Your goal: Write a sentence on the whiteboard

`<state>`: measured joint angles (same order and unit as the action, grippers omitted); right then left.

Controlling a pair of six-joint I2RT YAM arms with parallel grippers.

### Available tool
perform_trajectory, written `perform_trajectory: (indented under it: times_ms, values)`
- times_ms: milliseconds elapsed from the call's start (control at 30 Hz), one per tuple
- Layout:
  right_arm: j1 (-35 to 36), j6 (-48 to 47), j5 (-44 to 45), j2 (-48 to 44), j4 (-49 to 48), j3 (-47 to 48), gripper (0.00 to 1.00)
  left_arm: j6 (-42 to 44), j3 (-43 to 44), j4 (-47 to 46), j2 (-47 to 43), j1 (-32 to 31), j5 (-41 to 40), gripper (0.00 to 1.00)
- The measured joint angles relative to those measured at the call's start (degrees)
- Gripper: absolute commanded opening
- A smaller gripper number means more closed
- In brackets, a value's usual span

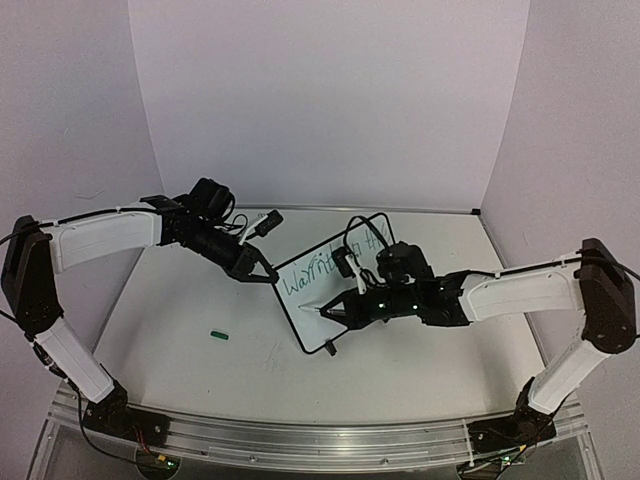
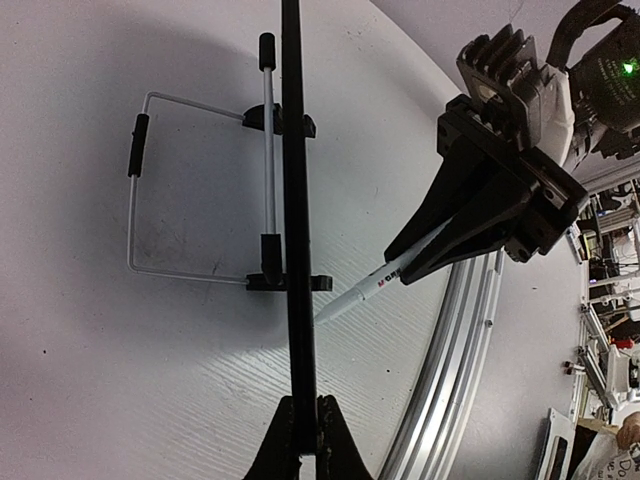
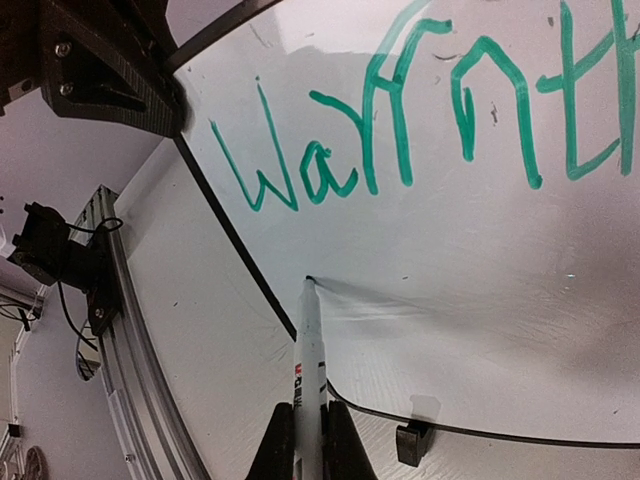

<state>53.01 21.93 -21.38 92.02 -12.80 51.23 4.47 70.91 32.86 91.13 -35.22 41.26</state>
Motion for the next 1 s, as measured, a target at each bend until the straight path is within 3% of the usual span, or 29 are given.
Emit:
perform_trajectory:
  times_ms: [467,1000]
  values:
    - [0.0,0.0,-1.7,1.6,0.9,0.6,0.0,0.0,0.0,-0.1,0.0,0.0,-0.5,0.0]
    - [0.1,0.0,2.7,-0.8,3.6,0.1,0.0,0.0,0.0,-0.4,0.0,-0.2,-0.5,0.0]
